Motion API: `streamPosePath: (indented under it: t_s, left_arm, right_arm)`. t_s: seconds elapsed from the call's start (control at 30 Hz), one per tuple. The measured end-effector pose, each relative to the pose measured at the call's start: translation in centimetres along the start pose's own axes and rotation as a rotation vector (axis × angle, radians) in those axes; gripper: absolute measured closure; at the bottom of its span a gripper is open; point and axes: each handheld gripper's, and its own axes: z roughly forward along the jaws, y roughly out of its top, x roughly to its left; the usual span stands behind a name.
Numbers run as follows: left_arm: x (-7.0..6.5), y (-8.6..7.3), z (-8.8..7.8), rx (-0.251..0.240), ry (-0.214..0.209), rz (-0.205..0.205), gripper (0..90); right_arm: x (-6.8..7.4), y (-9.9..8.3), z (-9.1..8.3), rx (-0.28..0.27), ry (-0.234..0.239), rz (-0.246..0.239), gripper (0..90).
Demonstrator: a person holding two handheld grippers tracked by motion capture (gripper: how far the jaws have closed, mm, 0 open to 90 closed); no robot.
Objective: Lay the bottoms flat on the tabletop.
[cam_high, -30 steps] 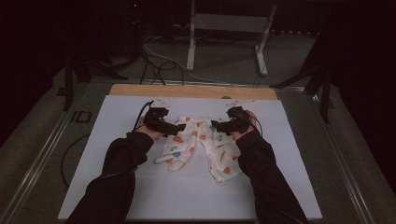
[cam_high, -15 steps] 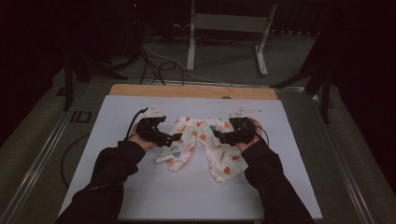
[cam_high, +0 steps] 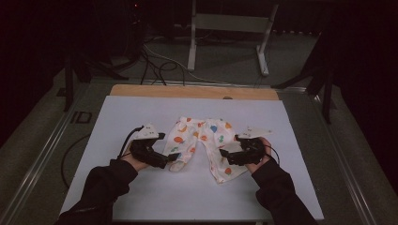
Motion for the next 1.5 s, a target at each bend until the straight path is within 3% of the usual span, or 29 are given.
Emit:
streamPosePath:
  t_s: [0.07,0.2,0.37,0.53,0.73,0.87,0.93,1.03,1.3,1.5]
  left_arm:
    - [-0.6,-0.6,-0.3,-0.012,-0.003,0.008,12.5]
    - [-1.9,-2.0,-0.7,0.001,-0.057,0.037,19.5]
    - [-3.2,-3.6,-0.3,0.048,-0.08,0.078,32.6]
    - [-3.0,-4.9,1.0,0.122,-0.052,0.118,44.2]
    - [-2.3,-6.0,2.9,0.23,-0.006,0.173,50.8]
    - [-1.8,-6.2,3.7,0.259,0.011,0.167,60.4]
    - [-1.8,-6.2,3.9,0.252,0.009,0.149,69.5]
    - [-2.2,-5.9,4.0,0.252,0.021,0.163,86.3]
    - [-4.1,-3.3,3.3,0.173,-0.048,0.173,87.7]
    - [-5.8,-1.2,3.7,0.116,-0.108,0.181,87.3]
  right_arm:
    - [0.2,-0.5,-0.4,-0.004,0.008,0.008,14.9]
    - [0.4,-1.4,-1.2,-0.012,0.016,0.023,15.0]
    - [0.6,-2.1,-2.1,-0.011,0.018,0.032,15.2]
    - [0.7,-2.8,-2.5,-0.016,0.027,0.049,15.2]
    - [0.6,-3.5,-2.3,-0.006,0.039,0.059,15.2]
    - [0.7,-3.5,-2.0,-0.023,0.033,0.052,15.2]
    - [0.8,-3.4,-1.9,-0.02,0.033,0.04,15.2]
    - [1.0,-3.5,-1.6,-0.011,0.033,0.032,15.2]
    - [1.1,-3.4,-1.7,-0.022,0.029,0.032,15.1]
    - [1.1,-3.2,-2.0,-0.032,0.024,0.03,15.2]
